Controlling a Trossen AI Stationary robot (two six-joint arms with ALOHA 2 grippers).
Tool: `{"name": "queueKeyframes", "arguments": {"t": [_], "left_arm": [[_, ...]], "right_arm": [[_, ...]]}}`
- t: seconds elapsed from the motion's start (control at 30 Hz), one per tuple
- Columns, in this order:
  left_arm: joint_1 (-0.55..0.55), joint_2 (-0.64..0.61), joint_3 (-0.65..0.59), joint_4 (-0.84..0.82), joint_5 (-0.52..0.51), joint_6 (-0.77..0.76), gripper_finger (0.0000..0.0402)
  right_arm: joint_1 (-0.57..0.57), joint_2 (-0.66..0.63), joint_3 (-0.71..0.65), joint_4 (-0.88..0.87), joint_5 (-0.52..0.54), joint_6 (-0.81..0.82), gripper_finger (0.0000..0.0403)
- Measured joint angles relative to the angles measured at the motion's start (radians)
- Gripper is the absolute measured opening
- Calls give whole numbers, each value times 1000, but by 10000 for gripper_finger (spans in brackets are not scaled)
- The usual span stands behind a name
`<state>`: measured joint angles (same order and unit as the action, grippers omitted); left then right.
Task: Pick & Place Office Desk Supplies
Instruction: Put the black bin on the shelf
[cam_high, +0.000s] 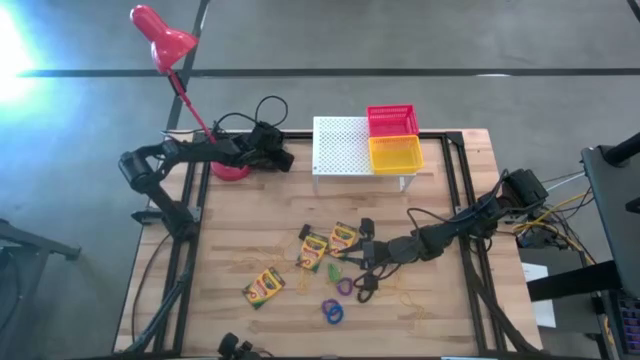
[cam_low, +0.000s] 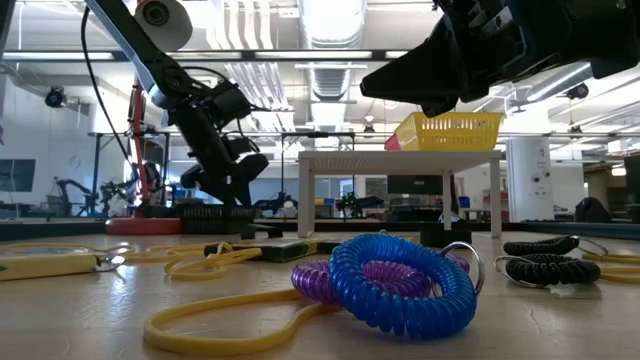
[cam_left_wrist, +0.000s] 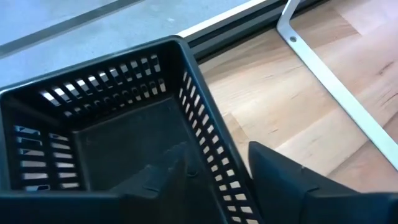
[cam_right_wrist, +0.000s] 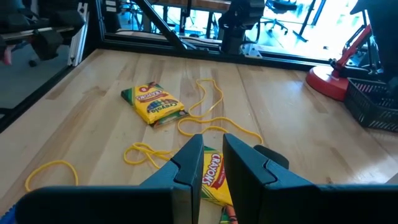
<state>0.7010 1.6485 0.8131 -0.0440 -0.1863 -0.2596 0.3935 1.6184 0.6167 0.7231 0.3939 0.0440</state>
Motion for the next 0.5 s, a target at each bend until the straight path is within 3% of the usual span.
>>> {"name": "queueKeyframes", "arguments": {"t": [0.33, 0.5], "left_arm": [[-14, -21, 3, -58, 0, -11, 16], [-38, -93, 15, -156, -7, -14, 11]], "right_arm": [[0, 0, 0, 0, 0, 0, 57], [1, 0, 0, -2, 0, 0, 57]]}}
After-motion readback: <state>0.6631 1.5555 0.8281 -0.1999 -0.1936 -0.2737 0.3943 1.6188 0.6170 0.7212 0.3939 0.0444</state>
